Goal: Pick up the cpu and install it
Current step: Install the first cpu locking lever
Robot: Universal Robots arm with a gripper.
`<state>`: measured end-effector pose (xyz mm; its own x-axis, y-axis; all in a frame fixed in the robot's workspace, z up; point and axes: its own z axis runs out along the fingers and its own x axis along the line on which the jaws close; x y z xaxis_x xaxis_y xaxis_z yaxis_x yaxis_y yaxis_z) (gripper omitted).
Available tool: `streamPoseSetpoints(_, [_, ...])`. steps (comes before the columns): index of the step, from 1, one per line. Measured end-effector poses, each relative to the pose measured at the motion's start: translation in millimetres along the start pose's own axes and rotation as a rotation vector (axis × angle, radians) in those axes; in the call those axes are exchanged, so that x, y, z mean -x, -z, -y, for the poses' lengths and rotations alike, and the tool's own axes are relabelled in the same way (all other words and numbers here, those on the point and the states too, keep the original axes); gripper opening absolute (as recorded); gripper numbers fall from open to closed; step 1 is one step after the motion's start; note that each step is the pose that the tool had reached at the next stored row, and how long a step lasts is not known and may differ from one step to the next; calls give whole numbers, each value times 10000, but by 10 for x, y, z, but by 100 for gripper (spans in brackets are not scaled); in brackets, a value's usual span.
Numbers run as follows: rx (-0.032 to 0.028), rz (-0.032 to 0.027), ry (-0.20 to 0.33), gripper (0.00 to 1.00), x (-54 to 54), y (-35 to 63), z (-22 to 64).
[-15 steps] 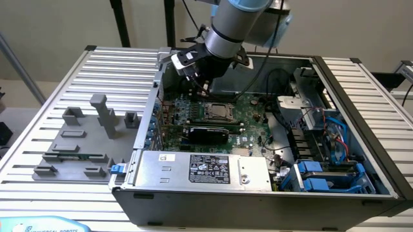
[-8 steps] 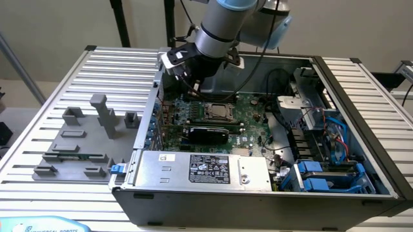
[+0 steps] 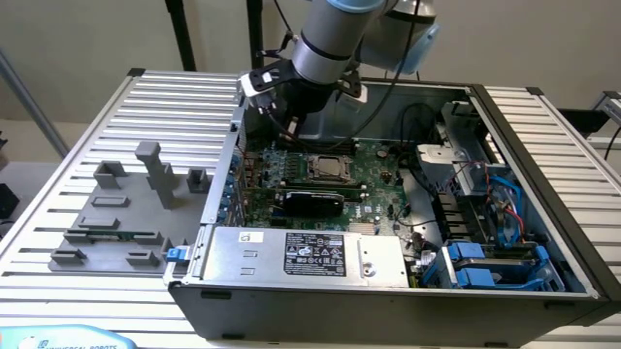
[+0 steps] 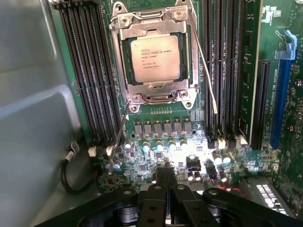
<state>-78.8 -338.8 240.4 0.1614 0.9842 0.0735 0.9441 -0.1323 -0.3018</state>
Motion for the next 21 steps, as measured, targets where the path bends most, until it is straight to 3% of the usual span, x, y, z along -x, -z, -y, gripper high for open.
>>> streamPoseSetpoints(7, [63, -256, -805, 11, -5, 60, 19])
streamPoseSetpoints(15, [145, -618, -1897, 11, -5, 62, 19])
streamPoseSetpoints(18, [145, -810, -2195, 11, -5, 61, 19])
streamPoseSetpoints(21, [109, -1080, -2383, 11, -5, 61, 19])
